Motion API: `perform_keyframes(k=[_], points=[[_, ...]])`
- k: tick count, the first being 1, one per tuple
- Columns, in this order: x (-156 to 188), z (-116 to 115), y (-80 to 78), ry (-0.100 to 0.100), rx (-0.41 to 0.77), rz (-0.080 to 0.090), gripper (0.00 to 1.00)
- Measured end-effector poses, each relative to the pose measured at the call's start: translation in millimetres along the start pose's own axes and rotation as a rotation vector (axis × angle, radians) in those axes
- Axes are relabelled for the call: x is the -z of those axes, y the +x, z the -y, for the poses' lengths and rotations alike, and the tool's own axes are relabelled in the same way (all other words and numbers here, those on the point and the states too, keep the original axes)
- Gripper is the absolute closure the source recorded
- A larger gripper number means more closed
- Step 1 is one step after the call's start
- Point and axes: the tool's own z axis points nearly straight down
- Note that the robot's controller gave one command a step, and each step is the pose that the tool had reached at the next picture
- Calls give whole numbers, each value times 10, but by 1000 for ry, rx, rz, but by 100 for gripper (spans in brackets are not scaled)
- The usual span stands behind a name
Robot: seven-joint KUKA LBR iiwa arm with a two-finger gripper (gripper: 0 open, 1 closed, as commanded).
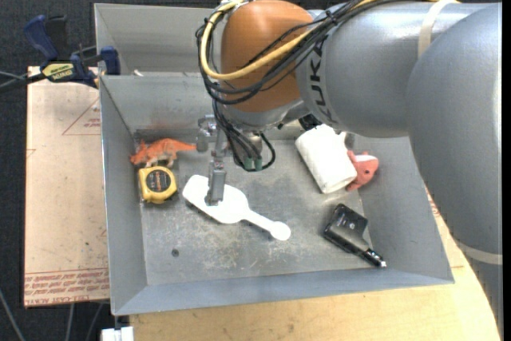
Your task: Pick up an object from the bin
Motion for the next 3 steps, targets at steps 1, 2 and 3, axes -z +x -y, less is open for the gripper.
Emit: perform_keyframes(k=[1,2,3], points=[[48,6,-17,-1,-3,8,0],[-369,51,28,-4,0,13,0],[-874,473,3,-3,109,9,0]])
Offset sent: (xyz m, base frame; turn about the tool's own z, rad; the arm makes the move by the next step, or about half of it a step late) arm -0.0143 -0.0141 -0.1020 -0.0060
